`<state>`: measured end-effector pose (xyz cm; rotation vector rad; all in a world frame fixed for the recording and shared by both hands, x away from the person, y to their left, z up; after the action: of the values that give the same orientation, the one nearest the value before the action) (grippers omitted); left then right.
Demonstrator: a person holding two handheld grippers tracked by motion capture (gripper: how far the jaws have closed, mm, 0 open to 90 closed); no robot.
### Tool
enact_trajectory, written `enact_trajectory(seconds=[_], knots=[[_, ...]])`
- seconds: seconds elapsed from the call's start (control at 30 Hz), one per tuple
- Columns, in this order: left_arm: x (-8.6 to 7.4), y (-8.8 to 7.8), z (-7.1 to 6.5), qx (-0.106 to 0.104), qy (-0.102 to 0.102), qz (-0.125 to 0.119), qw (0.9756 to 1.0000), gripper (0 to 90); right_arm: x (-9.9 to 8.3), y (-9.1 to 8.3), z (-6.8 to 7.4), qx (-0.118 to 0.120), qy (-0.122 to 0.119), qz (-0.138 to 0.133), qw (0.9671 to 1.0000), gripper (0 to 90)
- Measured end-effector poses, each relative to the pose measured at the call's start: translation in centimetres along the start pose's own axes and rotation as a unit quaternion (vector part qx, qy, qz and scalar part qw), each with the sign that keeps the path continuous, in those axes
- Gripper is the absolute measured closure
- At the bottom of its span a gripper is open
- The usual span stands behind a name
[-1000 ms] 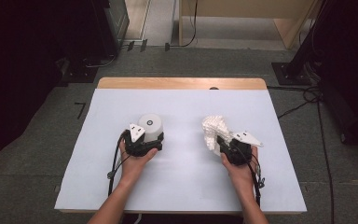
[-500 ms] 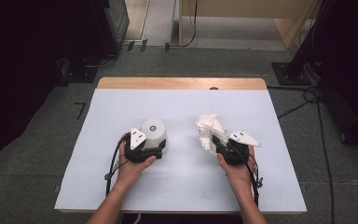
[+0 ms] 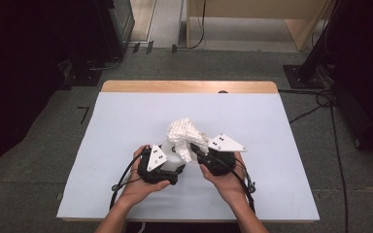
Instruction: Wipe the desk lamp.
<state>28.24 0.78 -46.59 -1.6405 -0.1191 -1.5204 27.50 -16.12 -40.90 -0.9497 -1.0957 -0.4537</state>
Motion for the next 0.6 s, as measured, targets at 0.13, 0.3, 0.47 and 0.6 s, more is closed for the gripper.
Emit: enact_trajectory(seconds=[0.13, 0.3, 0.47, 0.6], knots=[[0.8, -0.7, 0.0, -0.007, 0.014, 0.004, 0.9999, 8.8, 0.3, 0.2, 0.6, 0.001, -0.005, 0.004, 1.0000, 73.8], [0.4, -1.4, 0.0, -0.030, 0.023, 0.011, 0.9992, 8.8, -0.1, 0.2, 0.5, 0.004, -0.007, 0.034, 0.9994, 74.3], [-0.6, -0.3, -0.1, -0.037, 0.015, 0.011, 0.9992, 8.8, -1.9, 1.2, -0.3, 0.000, 0.005, 0.061, 0.9981, 75.1], [-0.4, 0.1, 0.1, -0.040, 0.008, 0.005, 0.9991, 8.8, -2.2, 1.1, -1.1, 0.007, 0.012, 0.070, 0.9974, 75.3]])
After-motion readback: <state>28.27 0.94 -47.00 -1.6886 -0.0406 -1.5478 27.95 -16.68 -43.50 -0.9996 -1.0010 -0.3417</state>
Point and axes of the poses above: each handheld gripper's, and its own axes: y roughly forward along the jaws, x roughly out of its top, z roughly to its left, the point moved 4 cm from there along y, roughly forward along the jaws, and after that the axes turned 3 degrees about y, right-handed, at the moved point
